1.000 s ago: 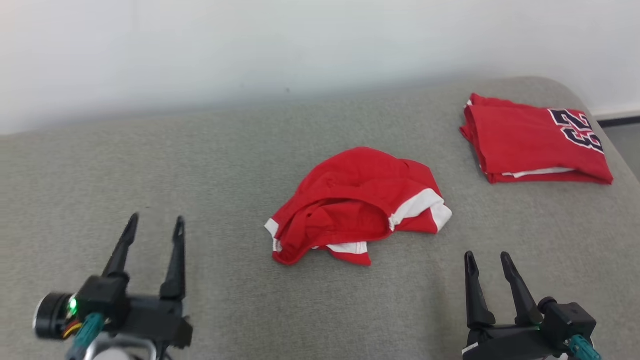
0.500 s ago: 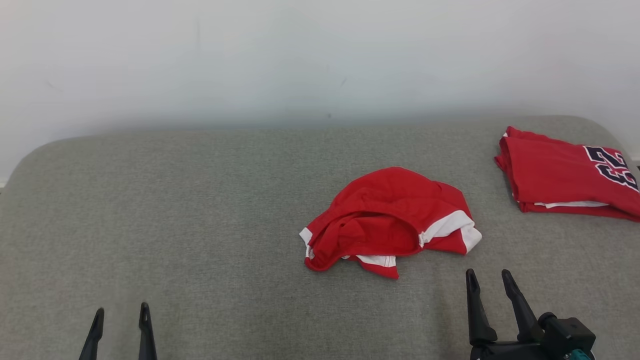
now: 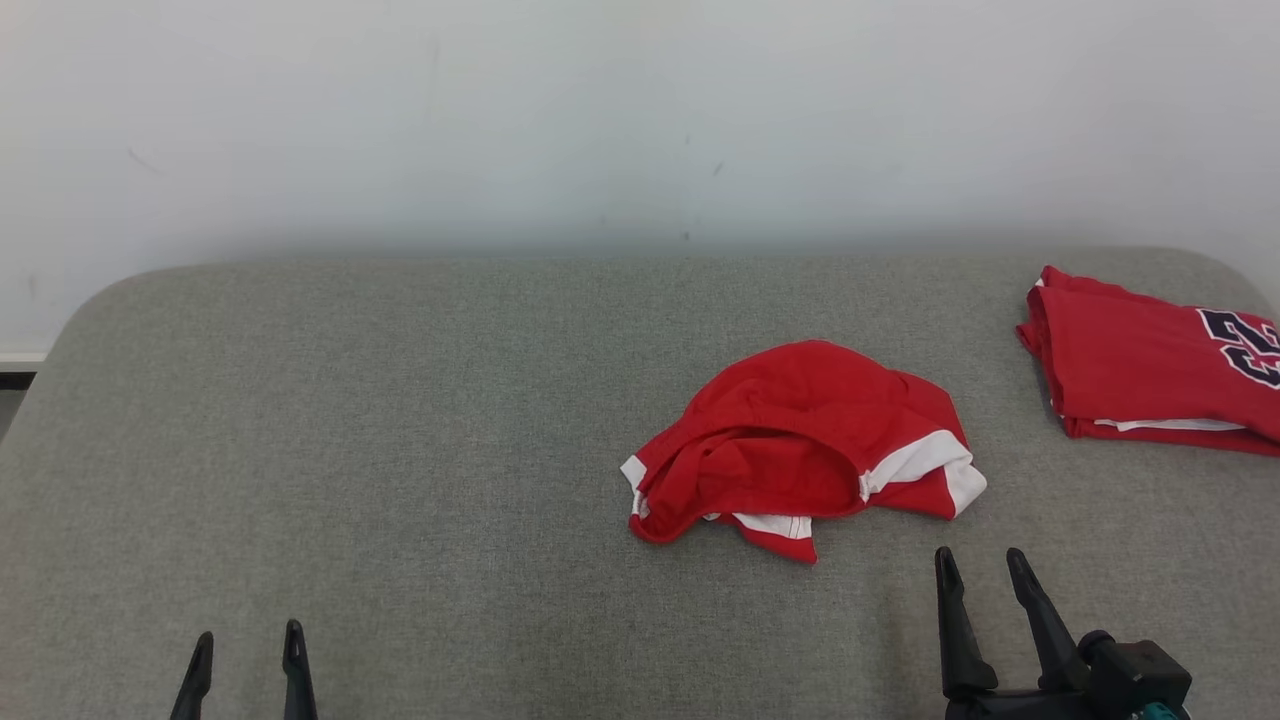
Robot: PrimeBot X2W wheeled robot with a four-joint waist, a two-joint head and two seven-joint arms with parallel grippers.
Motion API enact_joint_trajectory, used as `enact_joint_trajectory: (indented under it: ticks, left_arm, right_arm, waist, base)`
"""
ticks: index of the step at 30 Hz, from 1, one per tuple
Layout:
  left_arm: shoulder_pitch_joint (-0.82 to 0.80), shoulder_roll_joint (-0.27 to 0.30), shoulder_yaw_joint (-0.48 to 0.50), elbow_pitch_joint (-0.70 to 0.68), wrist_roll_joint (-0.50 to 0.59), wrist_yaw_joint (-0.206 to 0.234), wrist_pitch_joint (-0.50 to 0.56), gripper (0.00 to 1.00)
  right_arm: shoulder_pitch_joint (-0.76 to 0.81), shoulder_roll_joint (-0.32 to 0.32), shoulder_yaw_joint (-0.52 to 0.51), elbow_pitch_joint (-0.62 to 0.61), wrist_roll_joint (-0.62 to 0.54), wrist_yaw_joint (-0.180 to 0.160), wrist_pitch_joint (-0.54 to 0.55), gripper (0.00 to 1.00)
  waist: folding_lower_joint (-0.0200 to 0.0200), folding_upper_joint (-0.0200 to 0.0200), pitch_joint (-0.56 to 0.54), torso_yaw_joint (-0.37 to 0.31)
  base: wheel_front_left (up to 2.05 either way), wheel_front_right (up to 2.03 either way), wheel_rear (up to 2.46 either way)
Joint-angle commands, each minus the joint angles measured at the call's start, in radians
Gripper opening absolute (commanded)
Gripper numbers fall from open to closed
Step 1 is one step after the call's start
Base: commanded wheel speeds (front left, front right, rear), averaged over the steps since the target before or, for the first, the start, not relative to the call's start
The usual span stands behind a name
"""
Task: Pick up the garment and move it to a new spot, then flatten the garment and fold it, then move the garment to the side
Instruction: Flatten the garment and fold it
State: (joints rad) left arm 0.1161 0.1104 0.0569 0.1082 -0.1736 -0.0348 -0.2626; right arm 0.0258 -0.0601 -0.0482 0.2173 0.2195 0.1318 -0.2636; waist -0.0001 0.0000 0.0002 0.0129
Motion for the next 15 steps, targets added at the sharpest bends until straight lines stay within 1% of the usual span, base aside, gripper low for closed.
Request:
enact_joint_trajectory:
  ticks: [1,5,9,12,15]
  left_arm:
    - [-0.007,-0.004,0.004,-0.003,0.007,0.000,-0.003,1.00]
    - [-0.016,-0.014,0.014,-0.007,0.021,-0.012,-0.003,1.00]
    - [-0.027,-0.024,0.013,-0.010,0.034,-0.020,-0.003,1.00]
    - [-0.041,-0.031,0.009,-0.010,0.040,-0.025,-0.003,1.00]
    - [-0.053,-0.038,0.002,-0.009,0.044,-0.035,-0.003,1.00]
  right_arm:
    - [0.002,-0.003,0.001,0.001,-0.008,-0.003,-0.001,1.00]
    - [-0.019,-0.015,0.012,0.014,-0.013,-0.003,-0.001,1.00]
    - [-0.075,-0.035,0.021,0.036,-0.017,-0.003,-0.001,1.00]
    - [-0.128,-0.052,0.027,0.065,-0.022,-0.003,-0.001,1.00]
    - [-0.194,-0.073,0.033,0.122,-0.030,-0.003,-0.001,1.00]
  waist:
    - [0.0001,0.0000,0.001,0.000]
    - [0.0001,0.0000,0.005,0.001]
    - [0.0001,0.0000,0.018,0.012]
    - [0.0001,0.0000,0.029,0.029]
    - [0.0001,0.0000,0.046,0.055]
  base:
    - [0.00,0.00,0.00]
    - [0.00,0.00,0.00]
    - [0.00,0.00,0.00]
    - [0.00,0.00,0.00]
    - [0.00,0.00,0.00]
